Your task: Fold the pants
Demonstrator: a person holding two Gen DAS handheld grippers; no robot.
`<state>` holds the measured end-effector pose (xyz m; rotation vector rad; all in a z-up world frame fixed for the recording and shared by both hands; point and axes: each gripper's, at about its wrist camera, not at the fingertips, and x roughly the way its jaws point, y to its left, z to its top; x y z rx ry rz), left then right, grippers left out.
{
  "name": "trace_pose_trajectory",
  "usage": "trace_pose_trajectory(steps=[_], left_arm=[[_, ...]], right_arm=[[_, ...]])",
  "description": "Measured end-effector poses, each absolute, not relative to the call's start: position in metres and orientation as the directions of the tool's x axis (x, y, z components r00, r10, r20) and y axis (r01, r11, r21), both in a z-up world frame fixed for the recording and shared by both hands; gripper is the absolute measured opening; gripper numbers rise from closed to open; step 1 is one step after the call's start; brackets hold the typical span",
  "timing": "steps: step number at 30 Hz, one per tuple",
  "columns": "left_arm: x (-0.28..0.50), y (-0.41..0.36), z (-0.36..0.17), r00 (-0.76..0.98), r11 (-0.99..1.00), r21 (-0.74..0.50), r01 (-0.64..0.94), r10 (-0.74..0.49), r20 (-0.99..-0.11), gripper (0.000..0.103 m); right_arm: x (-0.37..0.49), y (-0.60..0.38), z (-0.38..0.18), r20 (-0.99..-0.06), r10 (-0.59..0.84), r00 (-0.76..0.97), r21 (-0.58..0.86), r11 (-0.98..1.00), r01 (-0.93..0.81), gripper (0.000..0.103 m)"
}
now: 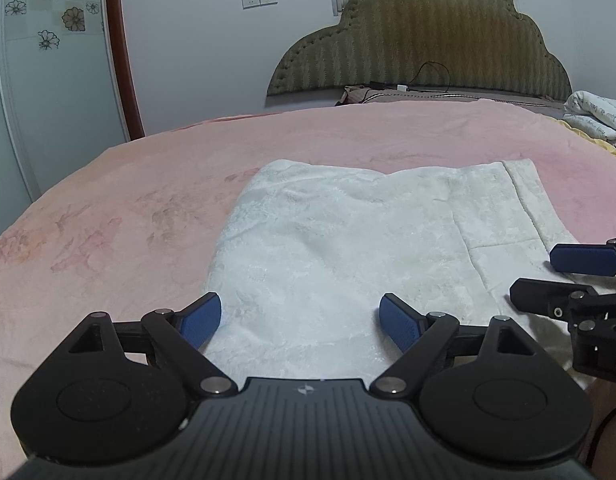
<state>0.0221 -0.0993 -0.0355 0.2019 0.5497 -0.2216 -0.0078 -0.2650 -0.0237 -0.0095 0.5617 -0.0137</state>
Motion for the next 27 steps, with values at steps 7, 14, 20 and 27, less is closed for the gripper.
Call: trace_pose_trajectory(steps=[7, 14, 20, 27], left_arm=[[0.021, -0.099, -0.038, 0.836, 0.959, 0.131, 0.251, -0.146, -0.529, 0.093], [0.023, -0.096, -0.041, 0.837, 0.965, 0.112, 0.236, -0.144, -0.528, 0.098], [0.025, -0.094, -0.043, 0.834, 0.968, 0.095, 0.231, -0.146, -0.533, 0.100], [0.027, -0.089, -0.044, 0.824, 0.972, 0.065, 0.226, -0.155, -0.545, 0.103]], right_arm=[[-0.008, -0.261, -0.025, -0.531, -0.019, 0.847, -0.027, 1.000, 0.005, 0.046], [-0.010, -0.267, -0.031, -0.503, -0.004, 0.864, 0.008, 1.000, 0.009, 0.048], [-0.011, -0.266, -0.038, -0.477, -0.002, 0.879, 0.004, 1.000, 0.005, 0.053], [-0.010, -0.267, -0.038, -0.477, 0.015, 0.879, 0.017, 1.000, -0.008, 0.059]])
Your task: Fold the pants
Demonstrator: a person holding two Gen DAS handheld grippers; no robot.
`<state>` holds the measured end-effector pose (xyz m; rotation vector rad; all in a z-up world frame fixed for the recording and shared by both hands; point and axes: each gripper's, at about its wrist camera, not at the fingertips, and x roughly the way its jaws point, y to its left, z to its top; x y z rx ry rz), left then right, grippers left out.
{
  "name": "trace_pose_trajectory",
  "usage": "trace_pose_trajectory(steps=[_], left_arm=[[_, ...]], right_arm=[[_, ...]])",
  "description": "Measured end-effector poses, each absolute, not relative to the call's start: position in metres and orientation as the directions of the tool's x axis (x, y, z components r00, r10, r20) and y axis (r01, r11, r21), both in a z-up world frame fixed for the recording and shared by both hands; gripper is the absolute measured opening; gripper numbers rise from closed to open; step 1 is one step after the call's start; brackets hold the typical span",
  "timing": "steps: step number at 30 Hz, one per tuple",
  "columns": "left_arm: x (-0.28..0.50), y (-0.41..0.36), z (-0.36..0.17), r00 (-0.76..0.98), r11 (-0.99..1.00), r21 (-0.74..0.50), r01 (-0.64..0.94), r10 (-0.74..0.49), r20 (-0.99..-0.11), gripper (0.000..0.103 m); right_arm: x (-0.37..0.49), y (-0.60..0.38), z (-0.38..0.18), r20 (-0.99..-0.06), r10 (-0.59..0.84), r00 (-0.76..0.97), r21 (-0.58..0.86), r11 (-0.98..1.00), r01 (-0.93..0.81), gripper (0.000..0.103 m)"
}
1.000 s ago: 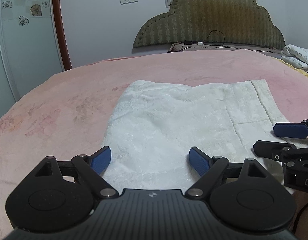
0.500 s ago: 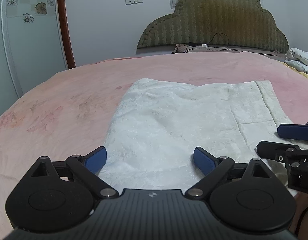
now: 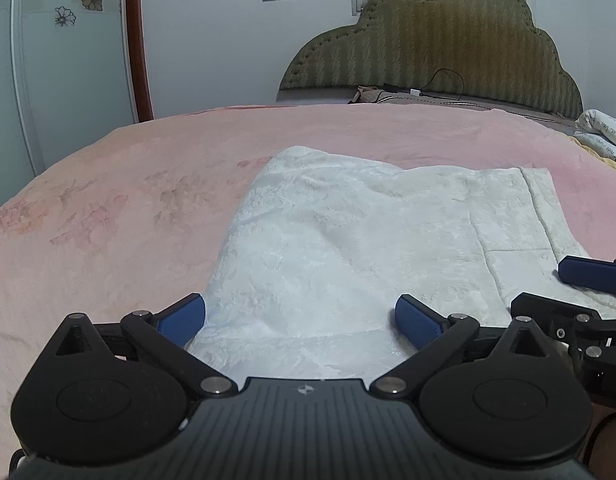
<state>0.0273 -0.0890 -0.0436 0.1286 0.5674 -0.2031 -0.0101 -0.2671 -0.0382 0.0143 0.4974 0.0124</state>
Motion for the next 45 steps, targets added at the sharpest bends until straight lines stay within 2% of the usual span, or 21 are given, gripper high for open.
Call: trace_pose_trajectory(steps=[24, 27, 29, 35, 40, 43, 45], left_arm=[[0.027, -0.089, -0.044, 0.821, 0.973, 0.058, 0.225, -0.157, -0.548, 0.103], [0.027, -0.088, -0.044, 0.819, 0.973, 0.052, 0.225, -0.160, -0.551, 0.103], [0.027, -0.088, -0.044, 0.819, 0.973, 0.050, 0.225, -0.161, -0.552, 0.103], [0.026, -0.082, -0.041, 0.816, 0.970, 0.029, 0.242, -0.187, -0.547, 0.103], [0.018, -0.076, -0.034, 0.834, 0.934, 0.132, 0.331, -0.224, -0.505, 0.102], [0.022, -0.063, -0.027, 0.856, 0.921, 0.186, 0.343, -0.225, -0.465, 0.102], [0.034, -0.050, -0.023, 0.839, 0.918, 0.157, 0.364, -0.250, -0.484, 0.102]], right_arm=[[-0.010, -0.267, -0.039, -0.477, 0.025, 0.878, 0.022, 1.000, -0.016, 0.064], [-0.011, -0.269, -0.039, -0.477, 0.040, 0.878, 0.035, 0.999, -0.026, 0.066], [-0.010, -0.269, -0.039, -0.479, 0.056, 0.876, 0.044, 0.998, -0.040, 0.072], [-0.016, -0.266, -0.035, -0.453, 0.037, 0.891, 0.017, 0.999, -0.033, 0.072], [-0.023, -0.288, -0.026, -0.431, 0.004, 0.902, 0.043, 0.999, 0.016, 0.072], [-0.021, -0.312, -0.027, -0.464, -0.033, 0.885, 0.071, 0.995, 0.074, 0.072], [-0.017, -0.330, -0.031, -0.504, 0.001, 0.864, 0.136, 0.988, 0.078, 0.072]])
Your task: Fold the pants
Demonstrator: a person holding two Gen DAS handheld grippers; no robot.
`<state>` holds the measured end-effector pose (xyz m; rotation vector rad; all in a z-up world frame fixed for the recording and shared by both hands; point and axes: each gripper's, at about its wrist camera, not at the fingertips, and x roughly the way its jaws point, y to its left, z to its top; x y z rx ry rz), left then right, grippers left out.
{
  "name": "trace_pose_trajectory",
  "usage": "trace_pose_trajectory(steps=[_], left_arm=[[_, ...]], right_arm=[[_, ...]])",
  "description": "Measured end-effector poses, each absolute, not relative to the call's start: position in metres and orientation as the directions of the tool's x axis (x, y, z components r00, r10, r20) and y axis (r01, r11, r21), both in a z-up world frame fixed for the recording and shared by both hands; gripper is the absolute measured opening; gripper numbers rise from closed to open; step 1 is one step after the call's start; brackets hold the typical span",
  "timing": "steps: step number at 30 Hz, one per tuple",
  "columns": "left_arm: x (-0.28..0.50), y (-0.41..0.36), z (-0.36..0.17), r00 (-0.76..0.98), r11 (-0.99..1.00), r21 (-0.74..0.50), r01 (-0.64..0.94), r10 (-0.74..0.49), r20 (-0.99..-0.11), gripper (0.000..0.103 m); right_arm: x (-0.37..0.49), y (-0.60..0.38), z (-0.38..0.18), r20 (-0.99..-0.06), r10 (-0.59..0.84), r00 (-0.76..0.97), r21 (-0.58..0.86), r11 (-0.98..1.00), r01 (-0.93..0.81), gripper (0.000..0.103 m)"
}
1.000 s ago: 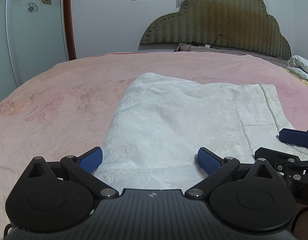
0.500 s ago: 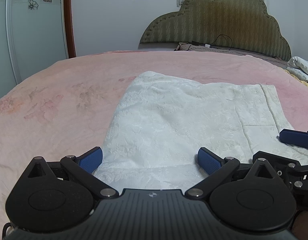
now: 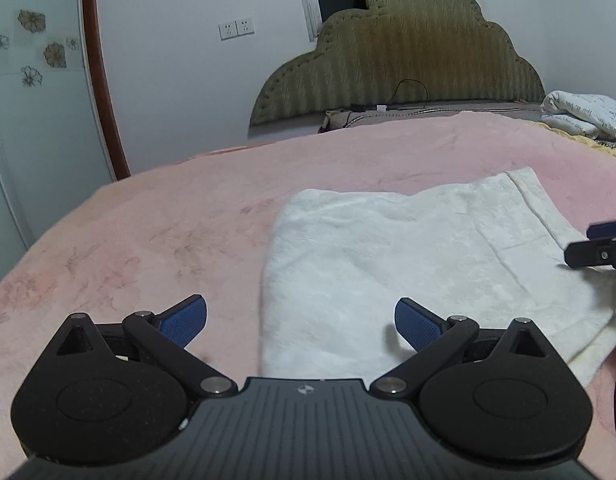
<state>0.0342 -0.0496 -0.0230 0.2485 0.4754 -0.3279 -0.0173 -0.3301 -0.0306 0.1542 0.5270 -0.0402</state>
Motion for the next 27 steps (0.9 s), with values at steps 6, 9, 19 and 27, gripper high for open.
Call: trace_pose_trajectory(steps=[6, 9, 19, 27], left_arm=[[0.091, -0.007, -0.023, 0.591, 0.829, -0.222, 0.513, -0.529, -0.609, 0.101], [0.115, -0.005, -0.033, 0.473, 0.775, -0.341, 0.533, -0.607, -0.639, 0.101], [0.125, -0.044, -0.047, 0.502, 0.779, -0.225, 0.585, -0.566, -0.654, 0.098], [0.134, -0.017, -0.037, 0.503, 0.811, -0.318, 0.490, -0.562, -0.657, 0.038]], right_arm=[[0.001, -0.379, -0.047, -0.548, 0.199, 0.813, 0.416, 0.907, 0.059, 0.072], [0.010, -0.393, -0.050, -0.527, 0.297, 0.797, 0.497, 0.868, 0.005, 0.074], [0.045, -0.406, -0.059, -0.490, 0.369, 0.789, 0.607, 0.795, 0.006, 0.052], [0.031, -0.397, -0.047, -0.456, 0.363, 0.813, 0.578, 0.815, -0.039, 0.023]])
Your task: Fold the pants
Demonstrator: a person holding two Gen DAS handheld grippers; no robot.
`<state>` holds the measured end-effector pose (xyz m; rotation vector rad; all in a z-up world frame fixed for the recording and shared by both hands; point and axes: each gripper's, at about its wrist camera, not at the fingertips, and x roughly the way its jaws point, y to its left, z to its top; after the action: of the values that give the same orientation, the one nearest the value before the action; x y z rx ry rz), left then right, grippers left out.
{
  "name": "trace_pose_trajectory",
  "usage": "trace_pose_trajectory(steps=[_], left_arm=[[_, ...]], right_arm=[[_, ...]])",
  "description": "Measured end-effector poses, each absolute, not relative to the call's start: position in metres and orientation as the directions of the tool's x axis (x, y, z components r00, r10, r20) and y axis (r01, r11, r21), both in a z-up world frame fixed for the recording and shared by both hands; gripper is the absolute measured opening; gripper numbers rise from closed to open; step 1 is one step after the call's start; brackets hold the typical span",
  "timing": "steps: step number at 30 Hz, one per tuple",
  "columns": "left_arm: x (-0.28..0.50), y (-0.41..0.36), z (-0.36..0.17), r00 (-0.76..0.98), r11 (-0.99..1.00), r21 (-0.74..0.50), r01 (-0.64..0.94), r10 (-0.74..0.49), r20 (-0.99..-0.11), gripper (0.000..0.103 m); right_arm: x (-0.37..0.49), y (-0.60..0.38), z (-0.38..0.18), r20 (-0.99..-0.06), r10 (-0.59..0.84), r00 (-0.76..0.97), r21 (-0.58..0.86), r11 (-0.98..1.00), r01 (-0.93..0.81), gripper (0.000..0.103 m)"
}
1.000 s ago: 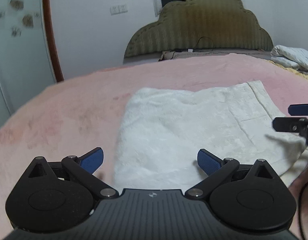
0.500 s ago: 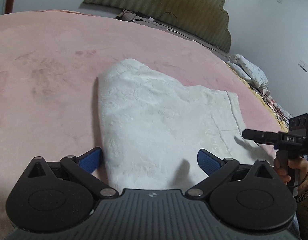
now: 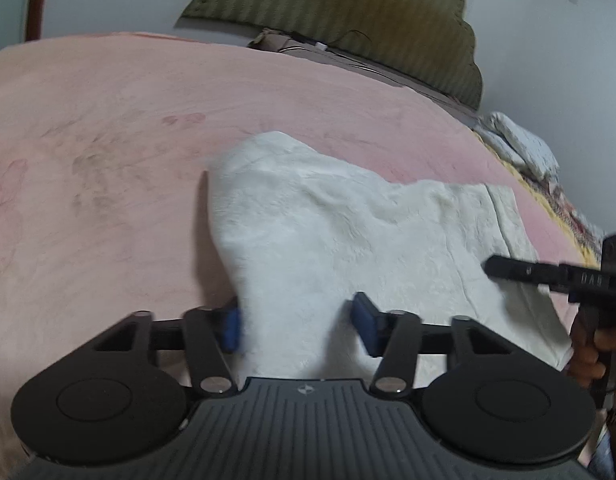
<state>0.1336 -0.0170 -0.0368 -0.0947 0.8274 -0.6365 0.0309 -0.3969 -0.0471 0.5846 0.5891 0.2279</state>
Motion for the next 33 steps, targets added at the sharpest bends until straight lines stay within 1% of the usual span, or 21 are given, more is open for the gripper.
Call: trace_pose_trajectory(steps=[3, 6, 9, 14, 18, 20, 22, 26, 29, 31, 32, 33], left_arm=[[0.131, -0.015, -0.032, 0.531, 0.830, -0.301, 0.470, -0.538, -0.655, 0.022], [0.118, -0.020, -0.027, 0.589, 0.848, -0.241, 0.473, -0.507, -0.629, 0.015], [0.102, -0.025, -0.021, 0.653, 0.865, -0.163, 0.475, -0.471, -0.594, 0.012], [0.090, -0.018, 0.003, 0.717, 0.879, -0.115, 0.463, -0.448, -0.534, 0.012], [0.089, -0.009, 0.025, 0.791, 0.905, -0.023, 0.425, -0.383, -0.477, 0.012], [0.094, -0.005, 0.033, 0.808, 0.916, 0.004, 0.401, -0.351, -0.473, 0.012], [0.104, -0.001, 0.037, 0.810, 0.927, 0.006, 0.374, -0.324, -0.489, 0.012], [0.128, 0.003, 0.028, 0.801, 0.945, 0.020, 0.327, -0.266, -0.536, 0.012], [0.150, 0.000, 0.006, 0.764, 0.952, 0.033, 0.303, -0.223, -0.605, 0.014], [0.151, -0.002, -0.004, 0.764, 0.954, 0.064, 0.294, -0.194, -0.615, 0.024], [0.148, -0.002, -0.005, 0.772, 0.955, 0.077, 0.286, -0.182, -0.609, 0.033], [0.145, 0.000, -0.002, 0.781, 0.956, 0.082, 0.283, -0.180, -0.598, 0.041]], right_arm=[[0.031, -0.387, -0.040, -0.468, 0.324, 0.822, 0.520, 0.853, -0.040, 0.022], [0.027, -0.378, -0.034, -0.462, 0.299, 0.835, 0.475, 0.878, -0.051, 0.022], [0.023, -0.372, -0.027, -0.446, 0.283, 0.849, 0.444, 0.894, -0.064, 0.022], [0.020, -0.359, -0.005, -0.395, 0.281, 0.875, 0.399, 0.910, -0.112, 0.021], [0.035, -0.345, 0.012, -0.365, 0.304, 0.880, 0.373, 0.914, -0.161, 0.021], [0.047, -0.338, 0.017, -0.347, 0.318, 0.882, 0.373, 0.910, -0.181, 0.021], [0.062, -0.332, 0.020, -0.337, 0.332, 0.881, 0.379, 0.905, -0.196, 0.021], [0.098, -0.327, 0.010, -0.365, 0.350, 0.863, 0.430, 0.885, -0.178, 0.021], [0.124, -0.323, -0.009, -0.443, 0.322, 0.836, 0.432, 0.895, -0.116, 0.021], [0.137, -0.327, -0.023, -0.511, 0.276, 0.814, 0.431, 0.902, -0.036, 0.030], [0.140, -0.332, -0.028, -0.534, 0.266, 0.802, 0.443, 0.896, -0.002, 0.033], [0.138, -0.338, -0.033, -0.547, 0.259, 0.796, 0.464, 0.885, 0.030, 0.041]])
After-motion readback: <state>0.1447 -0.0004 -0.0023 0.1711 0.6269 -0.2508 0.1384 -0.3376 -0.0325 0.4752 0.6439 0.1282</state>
